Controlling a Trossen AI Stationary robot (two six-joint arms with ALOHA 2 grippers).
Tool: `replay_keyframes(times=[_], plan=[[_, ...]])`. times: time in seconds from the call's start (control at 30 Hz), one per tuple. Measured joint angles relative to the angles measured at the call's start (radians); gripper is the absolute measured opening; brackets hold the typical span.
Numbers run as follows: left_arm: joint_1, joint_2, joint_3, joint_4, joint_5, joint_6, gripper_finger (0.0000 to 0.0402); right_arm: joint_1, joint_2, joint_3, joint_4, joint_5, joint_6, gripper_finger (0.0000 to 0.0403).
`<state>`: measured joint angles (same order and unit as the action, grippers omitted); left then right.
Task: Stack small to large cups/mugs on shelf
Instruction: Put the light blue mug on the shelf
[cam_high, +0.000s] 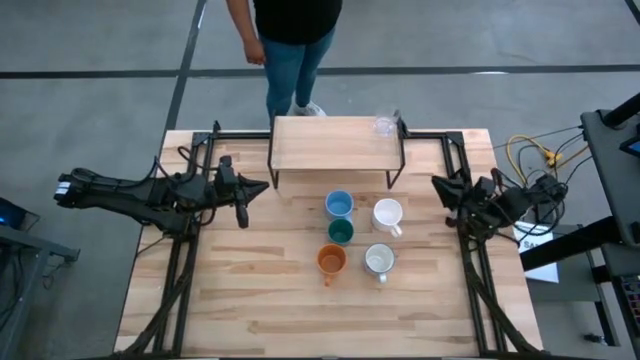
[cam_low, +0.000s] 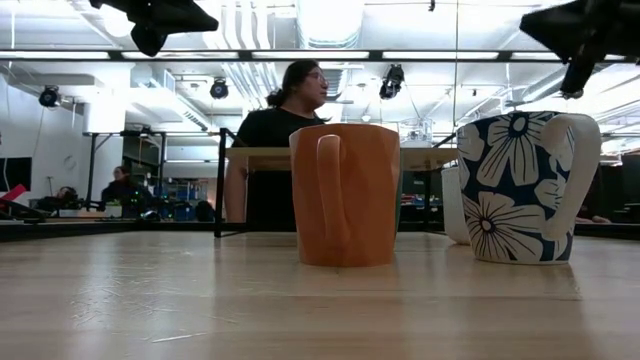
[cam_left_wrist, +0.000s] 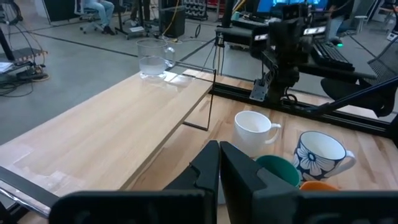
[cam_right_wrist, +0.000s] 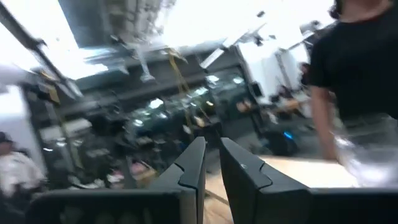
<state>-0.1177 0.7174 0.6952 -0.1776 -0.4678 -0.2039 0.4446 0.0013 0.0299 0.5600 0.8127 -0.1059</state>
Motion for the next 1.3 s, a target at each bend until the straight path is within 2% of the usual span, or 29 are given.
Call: replay_keyframes(times=[0.13,0.37,0.53,0.63,0.73,0.8,1.0,1.1,1.3], plan=[[0.0,0.006,0.001,0.021,0.0,0.0,0.0,0.002,0.0,-0.001,0.039,-0.113,0.004,0.0043],[0.0,0.005,0.001,0.074,0.025,0.0,0.0,0.002,0.001,-0.021,-0.038,-0.365,0.173,0.0043],[0.0,0.02,0.001,0.132,0.132,-0.001,0.0,0.002,0.0,-0.021,-0.114,-0.482,0.281,0.0043],[0.0,0.064,0.015,0.123,0.233,-0.001,0.0,0.002,0.0,-0.021,-0.132,-0.504,0.293,0.0043],[0.0,0.158,0.109,-0.006,0.31,0.001,0.0,0.002,0.0,-0.021,-0.135,-0.502,0.311,0.0043],[0.0,0.231,0.199,-0.145,0.313,0.033,0.0,0.002,0.0,-0.021,-0.136,-0.502,0.316,0.0043],[0.034,0.433,0.482,-0.504,0.224,0.194,0.0,0.002,0.0,-0.021,-0.137,-0.501,0.326,0.0043],[0.08,0.526,0.598,-0.669,0.223,0.281,0.0,0.002,0.001,-0.021,-0.137,-0.502,0.343,0.0043],[0.126,0.718,0.766,-0.852,0.228,0.505,0.0003,0.002,0.001,-0.021,-0.138,-0.502,0.379,0.0043]])
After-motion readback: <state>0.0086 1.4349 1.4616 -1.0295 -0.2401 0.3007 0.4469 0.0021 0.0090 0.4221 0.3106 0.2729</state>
